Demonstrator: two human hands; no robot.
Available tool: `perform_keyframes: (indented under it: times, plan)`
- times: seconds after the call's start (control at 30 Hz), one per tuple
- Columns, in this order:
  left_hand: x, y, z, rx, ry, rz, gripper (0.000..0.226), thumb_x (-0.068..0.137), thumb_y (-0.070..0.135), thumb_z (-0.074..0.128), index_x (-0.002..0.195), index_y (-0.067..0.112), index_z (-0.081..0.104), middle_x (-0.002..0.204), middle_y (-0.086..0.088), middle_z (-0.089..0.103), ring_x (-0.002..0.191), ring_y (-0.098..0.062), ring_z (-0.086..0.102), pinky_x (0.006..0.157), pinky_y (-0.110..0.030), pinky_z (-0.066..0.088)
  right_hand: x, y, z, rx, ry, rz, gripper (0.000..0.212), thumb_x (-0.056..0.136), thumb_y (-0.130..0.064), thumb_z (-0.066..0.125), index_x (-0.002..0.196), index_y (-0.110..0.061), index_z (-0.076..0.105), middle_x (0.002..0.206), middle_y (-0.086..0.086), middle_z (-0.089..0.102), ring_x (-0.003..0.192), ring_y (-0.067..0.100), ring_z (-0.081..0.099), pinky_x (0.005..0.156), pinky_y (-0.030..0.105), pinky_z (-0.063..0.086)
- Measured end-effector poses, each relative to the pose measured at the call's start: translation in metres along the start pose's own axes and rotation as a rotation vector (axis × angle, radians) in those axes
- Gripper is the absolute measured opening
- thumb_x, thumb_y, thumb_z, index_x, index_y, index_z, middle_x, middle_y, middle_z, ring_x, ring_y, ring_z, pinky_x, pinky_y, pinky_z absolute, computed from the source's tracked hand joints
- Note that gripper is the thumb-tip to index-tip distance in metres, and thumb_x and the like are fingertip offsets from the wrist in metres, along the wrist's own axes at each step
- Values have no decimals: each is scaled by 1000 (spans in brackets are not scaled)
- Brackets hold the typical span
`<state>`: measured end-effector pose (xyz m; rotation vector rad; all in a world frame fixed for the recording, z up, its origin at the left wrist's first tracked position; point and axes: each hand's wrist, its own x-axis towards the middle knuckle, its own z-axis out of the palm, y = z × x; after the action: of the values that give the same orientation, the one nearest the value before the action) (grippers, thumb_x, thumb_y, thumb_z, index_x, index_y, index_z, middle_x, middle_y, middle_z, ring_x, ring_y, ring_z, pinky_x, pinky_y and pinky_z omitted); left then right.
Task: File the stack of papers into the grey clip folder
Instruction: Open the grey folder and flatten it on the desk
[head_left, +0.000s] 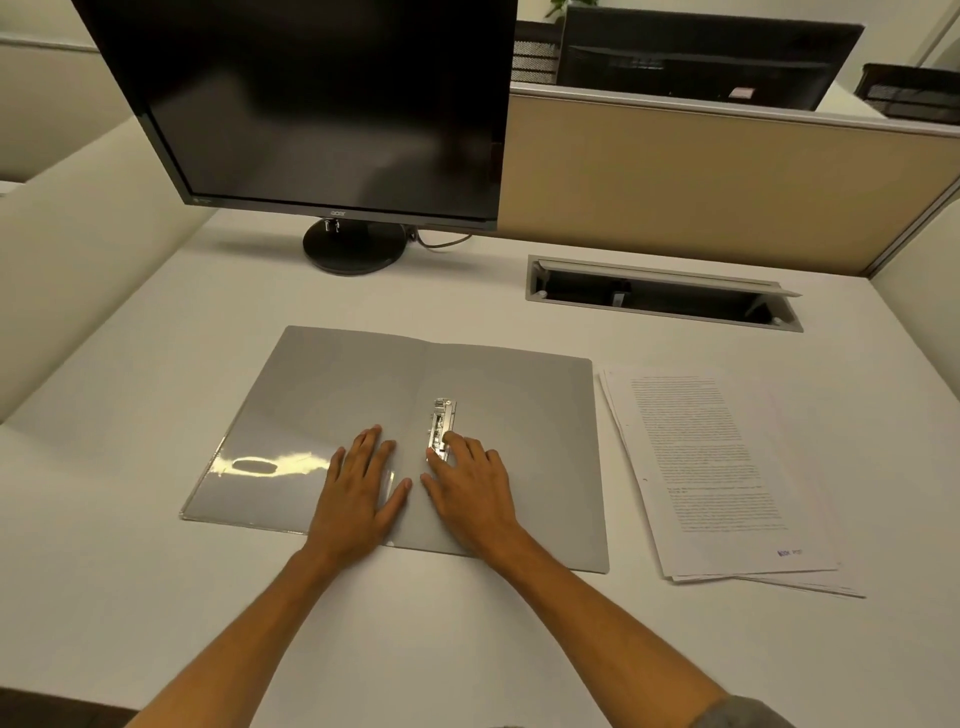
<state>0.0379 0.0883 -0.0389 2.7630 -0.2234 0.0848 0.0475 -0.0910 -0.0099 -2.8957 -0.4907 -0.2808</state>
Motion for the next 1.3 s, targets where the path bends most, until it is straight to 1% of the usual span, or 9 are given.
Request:
perform_keyframes:
  times: [0.17, 0.33, 0.5, 0.63, 0.73, 0.8, 0.93, 1.1, 1.3]
  plan:
    - [0, -1, 0, -7, 9, -3, 72, 89, 66, 16, 137, 18, 40, 156, -4, 27, 145, -20, 22, 120, -41, 13, 21, 4, 1, -26, 64, -85, 14, 76, -17, 75, 90, -14, 72, 107, 3, 69, 91, 20, 64, 66, 30, 49]
    - [0, 0, 0, -19, 17, 0, 68, 88, 66, 19, 128, 18, 47, 155, -5, 29, 144, -21, 24, 119, -42, 14, 21, 8, 8, -46, 62, -126, 15, 74, -18, 77, 89, -15, 74, 95, 0, 71, 85, 18, 64, 63, 29, 48]
    - [-1, 3, -3, -45, 54, 1, 61, 88, 66, 23, 108, 17, 53, 153, -8, 33, 143, -24, 28, 119, -44, 18, 20, 13, 5, -25, 83, -141, 14, 71, -17, 80, 83, -19, 71, 80, -3, 68, 58, 16, 61, 42, 24, 40]
    - [-2, 3, -4, -52, 53, 2, 60, 88, 65, 23, 110, 17, 52, 152, -8, 34, 142, -24, 29, 118, -44, 18, 30, 21, 0, 34, 154, -191, 20, 69, -10, 79, 87, -18, 72, 81, -1, 70, 53, 16, 61, 37, 22, 44]
    - [-3, 1, -3, -16, 39, 6, 65, 89, 63, 24, 127, 17, 50, 151, -7, 36, 142, -24, 31, 118, -45, 20, 41, 21, -12, 42, 162, -195, 18, 67, -10, 80, 81, -18, 72, 81, -2, 71, 55, 16, 62, 40, 20, 40]
    - [-4, 2, -3, 9, 46, 3, 64, 90, 61, 27, 129, 17, 52, 148, -7, 42, 139, -25, 36, 116, -44, 25, 50, 21, -20, 62, 143, -160, 12, 71, -10, 77, 78, -17, 70, 78, -1, 69, 55, 17, 61, 43, 19, 35]
    - [-7, 4, -6, 43, 90, 18, 63, 91, 58, 29, 116, 13, 64, 134, -9, 58, 127, -28, 52, 107, -43, 37, 80, 26, -31, 116, 54, 4, 12, 86, -13, 58, 83, -18, 69, 85, -1, 66, 66, 24, 62, 55, 27, 44]
    - [-9, 5, -6, 52, 147, 35, 53, 90, 53, 39, 105, 11, 68, 125, -10, 64, 118, -26, 59, 102, -41, 44, 113, 34, -36, 278, -20, 112, 23, 94, -24, 51, 97, -20, 73, 97, 0, 70, 84, 25, 65, 75, 38, 51]
    - [-9, 6, -6, 29, 202, 42, 48, 90, 52, 41, 93, 12, 67, 121, -10, 66, 113, -26, 62, 98, -42, 49, 127, 36, -23, 163, -109, 62, 27, 86, -6, 49, 100, -14, 71, 100, 4, 68, 87, 28, 64, 69, 33, 46]
